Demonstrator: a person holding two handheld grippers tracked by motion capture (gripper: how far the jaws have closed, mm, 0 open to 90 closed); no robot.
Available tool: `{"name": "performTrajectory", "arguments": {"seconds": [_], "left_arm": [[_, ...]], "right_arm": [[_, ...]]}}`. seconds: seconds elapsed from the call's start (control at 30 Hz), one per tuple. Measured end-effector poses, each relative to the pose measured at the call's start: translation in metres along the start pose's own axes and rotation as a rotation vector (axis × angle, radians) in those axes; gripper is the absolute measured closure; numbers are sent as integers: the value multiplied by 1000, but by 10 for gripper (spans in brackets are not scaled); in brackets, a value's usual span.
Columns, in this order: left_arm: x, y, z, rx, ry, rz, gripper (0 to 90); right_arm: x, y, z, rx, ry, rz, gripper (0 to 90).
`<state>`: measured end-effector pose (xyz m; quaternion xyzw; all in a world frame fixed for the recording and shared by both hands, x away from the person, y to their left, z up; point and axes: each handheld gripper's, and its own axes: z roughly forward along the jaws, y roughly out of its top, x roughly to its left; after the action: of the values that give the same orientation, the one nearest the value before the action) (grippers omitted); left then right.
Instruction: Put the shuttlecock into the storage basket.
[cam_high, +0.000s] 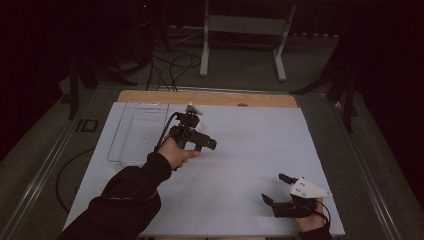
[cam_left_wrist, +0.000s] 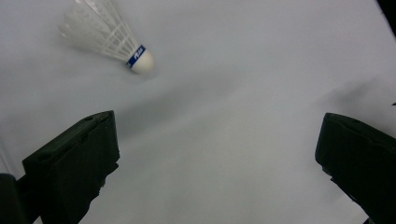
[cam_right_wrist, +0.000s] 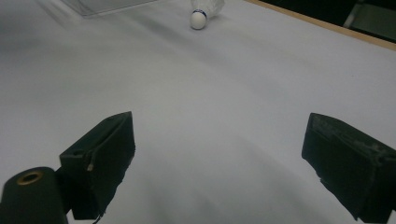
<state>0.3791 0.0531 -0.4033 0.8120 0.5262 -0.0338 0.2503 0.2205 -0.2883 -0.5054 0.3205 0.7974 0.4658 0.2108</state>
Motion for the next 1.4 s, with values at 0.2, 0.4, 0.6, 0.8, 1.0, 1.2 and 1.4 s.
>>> {"name": "performTrajectory", "arguments": {"seconds": [0.2, 0.4, 0.6, 0.8, 1.0, 1.2, 1.4], "left_arm": [[2, 7, 16, 57, -1, -66, 1], [2, 11, 29, 89, -12, -112, 1], [5, 13, 43, 150, 32, -112, 23], [6, 15, 50, 149, 86, -120, 32], [1, 16, 58, 167, 101, -105, 51], [0, 23, 66, 167, 97, -208, 52], [-1, 29, 72, 138, 142, -280, 50]], "right_arm": [[0, 0, 0, 0, 2, -1, 96], [0, 0, -1, -4, 2, 0, 96], [0, 0, -1, -3, 1, -2, 96], [0, 0, -2, -4, 0, -2, 96], [1, 1, -2, -6, -4, -3, 96], [1, 1, -3, -7, -10, -5, 96], [0, 1, -4, -6, -12, -6, 96]]}}
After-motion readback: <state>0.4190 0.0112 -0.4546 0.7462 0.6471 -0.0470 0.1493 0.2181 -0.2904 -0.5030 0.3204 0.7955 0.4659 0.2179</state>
